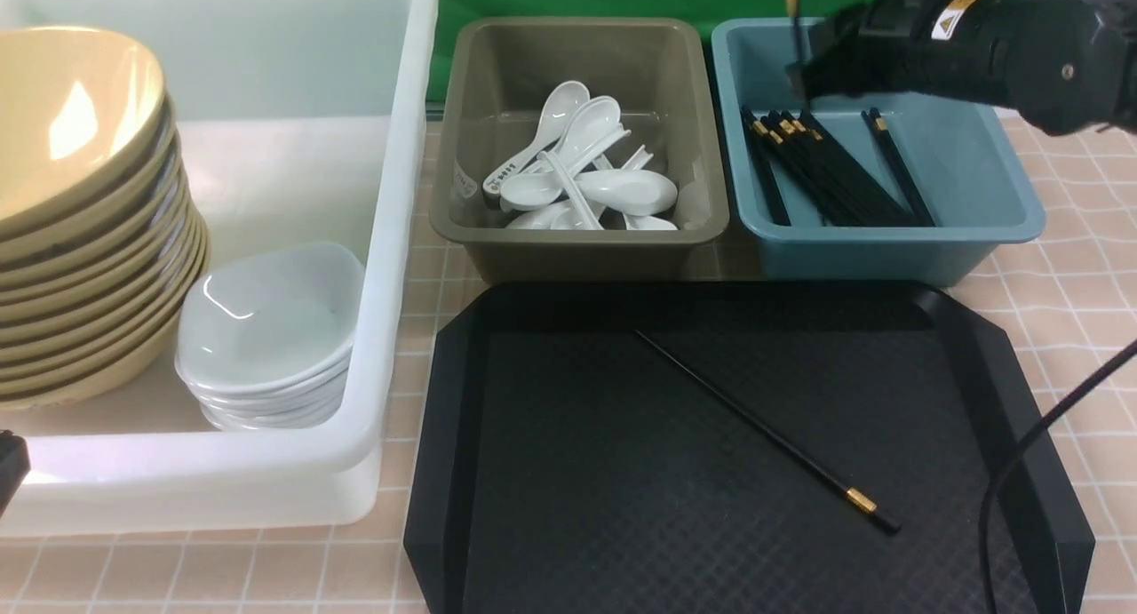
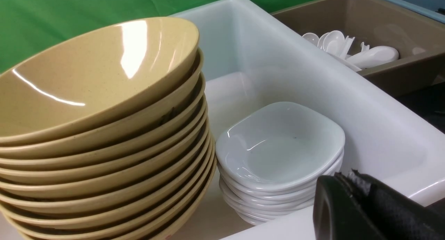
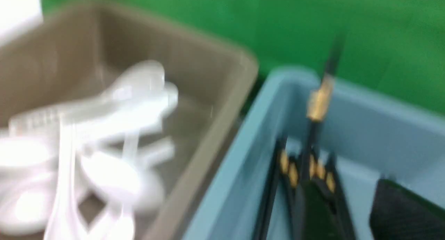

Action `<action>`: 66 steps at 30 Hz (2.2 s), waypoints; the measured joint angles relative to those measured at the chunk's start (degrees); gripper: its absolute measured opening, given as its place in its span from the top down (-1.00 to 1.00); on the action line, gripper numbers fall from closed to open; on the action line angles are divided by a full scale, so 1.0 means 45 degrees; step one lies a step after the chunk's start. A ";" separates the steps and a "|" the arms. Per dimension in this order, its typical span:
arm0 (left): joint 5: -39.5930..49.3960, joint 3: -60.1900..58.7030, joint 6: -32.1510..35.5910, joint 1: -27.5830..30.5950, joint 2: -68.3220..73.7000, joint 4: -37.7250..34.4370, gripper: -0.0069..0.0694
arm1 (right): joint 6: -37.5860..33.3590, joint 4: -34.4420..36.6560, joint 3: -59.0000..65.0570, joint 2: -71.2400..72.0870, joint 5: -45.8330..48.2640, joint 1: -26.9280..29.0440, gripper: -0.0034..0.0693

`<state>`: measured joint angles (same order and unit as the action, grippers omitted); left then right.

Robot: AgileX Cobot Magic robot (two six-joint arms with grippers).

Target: On brown table put chopsticks spoon bowls plates into blue grey white boxes.

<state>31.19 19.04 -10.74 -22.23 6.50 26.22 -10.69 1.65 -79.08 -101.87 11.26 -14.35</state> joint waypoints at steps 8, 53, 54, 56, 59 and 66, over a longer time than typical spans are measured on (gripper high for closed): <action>0.0010 0.0000 -0.0028 0.0000 0.0000 0.0000 0.84 | -0.0498 0.0013 -0.0566 -0.0017 0.7545 -0.0294 -0.11; 0.0047 0.0000 -0.0296 0.0000 0.0000 0.0280 0.84 | 0.0129 -0.0530 -0.0030 0.0974 -0.0509 -0.0115 0.01; 0.0047 0.0000 -0.0296 0.0000 0.0000 0.0291 0.84 | 0.0254 -0.0530 -0.0358 0.1108 -0.0124 -0.0078 -0.08; 0.0047 0.0000 -0.0296 0.0000 0.0000 0.0291 0.84 | 0.0354 -0.0530 -0.1179 0.1734 0.1278 -0.0078 -0.16; 0.0047 0.0000 -0.0296 0.0000 0.0000 0.0291 0.84 | 0.0281 -0.0530 -0.2058 0.3161 0.3276 -0.0103 -0.08; 0.0047 0.0000 -0.0306 0.0000 0.0000 0.0291 0.84 | -0.0514 -0.0534 -0.0606 0.7758 0.3633 -0.0108 0.70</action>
<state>31.40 19.04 -12.12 -22.23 6.50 27.53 -13.00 -0.75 -81.81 -66.96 27.60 -14.84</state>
